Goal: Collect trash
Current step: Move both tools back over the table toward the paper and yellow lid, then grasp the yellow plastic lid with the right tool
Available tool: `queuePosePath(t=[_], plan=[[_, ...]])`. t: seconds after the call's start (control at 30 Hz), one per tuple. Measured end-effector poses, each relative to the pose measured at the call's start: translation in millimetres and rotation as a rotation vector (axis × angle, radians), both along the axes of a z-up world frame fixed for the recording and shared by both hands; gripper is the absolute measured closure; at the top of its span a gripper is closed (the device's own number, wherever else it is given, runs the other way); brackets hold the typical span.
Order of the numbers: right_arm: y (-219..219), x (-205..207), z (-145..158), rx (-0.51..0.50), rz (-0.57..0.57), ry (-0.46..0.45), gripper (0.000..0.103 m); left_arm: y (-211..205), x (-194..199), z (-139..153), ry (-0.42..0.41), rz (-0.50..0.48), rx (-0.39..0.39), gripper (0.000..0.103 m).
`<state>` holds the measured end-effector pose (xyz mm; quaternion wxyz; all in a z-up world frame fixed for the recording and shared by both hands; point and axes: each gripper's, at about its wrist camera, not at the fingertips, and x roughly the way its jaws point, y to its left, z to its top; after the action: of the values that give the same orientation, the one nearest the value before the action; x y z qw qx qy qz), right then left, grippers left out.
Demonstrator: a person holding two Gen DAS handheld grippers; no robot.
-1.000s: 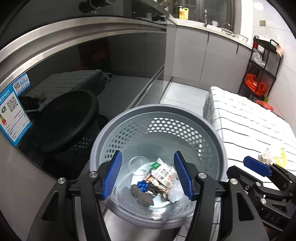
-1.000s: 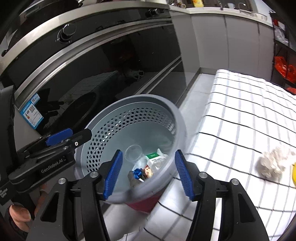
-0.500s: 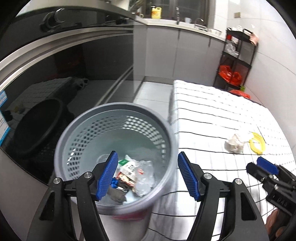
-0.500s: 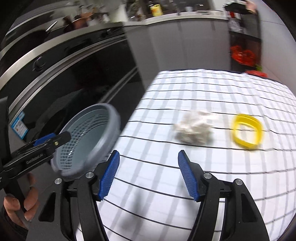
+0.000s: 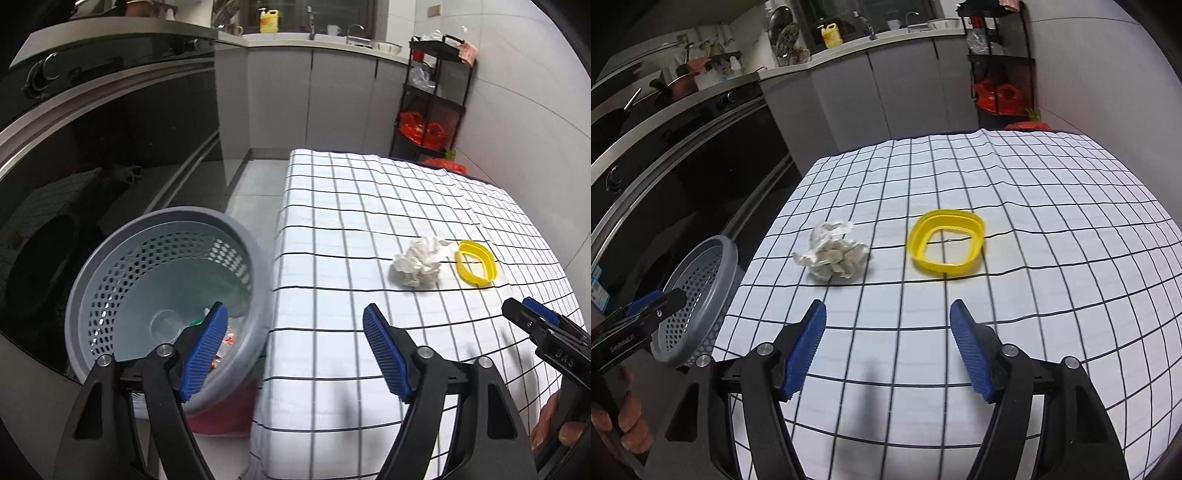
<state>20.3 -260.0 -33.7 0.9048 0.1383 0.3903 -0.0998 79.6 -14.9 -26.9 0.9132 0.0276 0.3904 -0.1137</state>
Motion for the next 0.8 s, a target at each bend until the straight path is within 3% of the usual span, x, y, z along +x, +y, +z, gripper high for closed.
queuePosePath(t=[0.17, 0.3, 0.8], plan=[[-7, -1, 1, -0.007, 0.001, 0.002, 0.027, -17, 0, -1, 0.005, -0.023, 0.006, 0.023], [-7, 0, 0, -0.014, 0.002, 0.004, 0.024, -27, -1, -1, -0.002, -0.035, 0.013, 0.014], [-18, 7, -9, -0.036, -0.005, 0.044, 0.022, -54, 8, -2, -0.002, -0.077, 0.016, 0.012]])
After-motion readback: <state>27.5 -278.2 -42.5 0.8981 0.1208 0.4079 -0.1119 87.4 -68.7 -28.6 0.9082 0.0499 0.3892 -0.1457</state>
